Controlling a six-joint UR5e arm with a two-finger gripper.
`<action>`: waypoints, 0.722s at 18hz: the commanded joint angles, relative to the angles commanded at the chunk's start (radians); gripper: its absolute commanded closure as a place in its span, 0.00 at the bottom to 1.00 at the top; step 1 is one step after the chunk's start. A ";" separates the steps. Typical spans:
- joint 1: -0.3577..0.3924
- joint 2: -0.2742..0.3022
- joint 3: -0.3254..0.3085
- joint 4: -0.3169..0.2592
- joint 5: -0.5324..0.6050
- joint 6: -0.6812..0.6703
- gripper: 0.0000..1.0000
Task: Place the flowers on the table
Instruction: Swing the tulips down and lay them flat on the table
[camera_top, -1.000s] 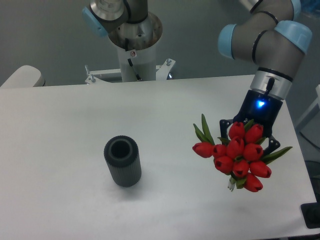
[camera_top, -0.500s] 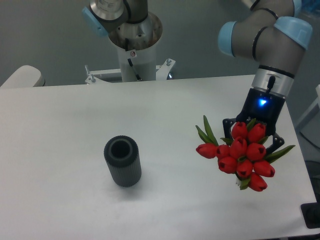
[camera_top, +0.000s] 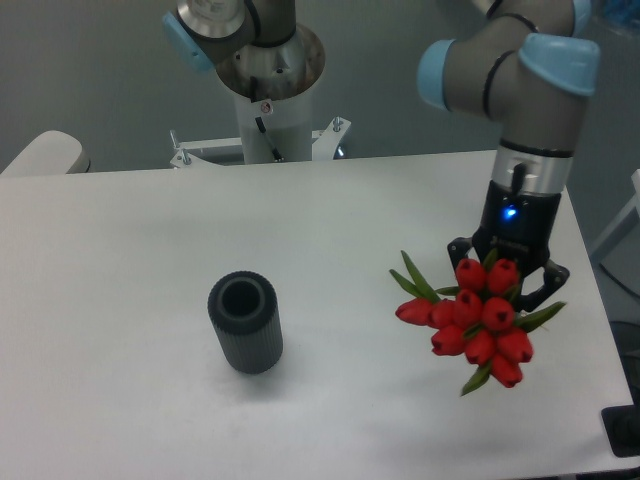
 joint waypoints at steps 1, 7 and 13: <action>-0.015 0.002 -0.006 -0.002 0.031 0.008 0.68; -0.135 -0.012 -0.077 -0.029 0.423 -0.056 0.68; -0.152 -0.034 -0.140 -0.026 0.508 -0.075 0.68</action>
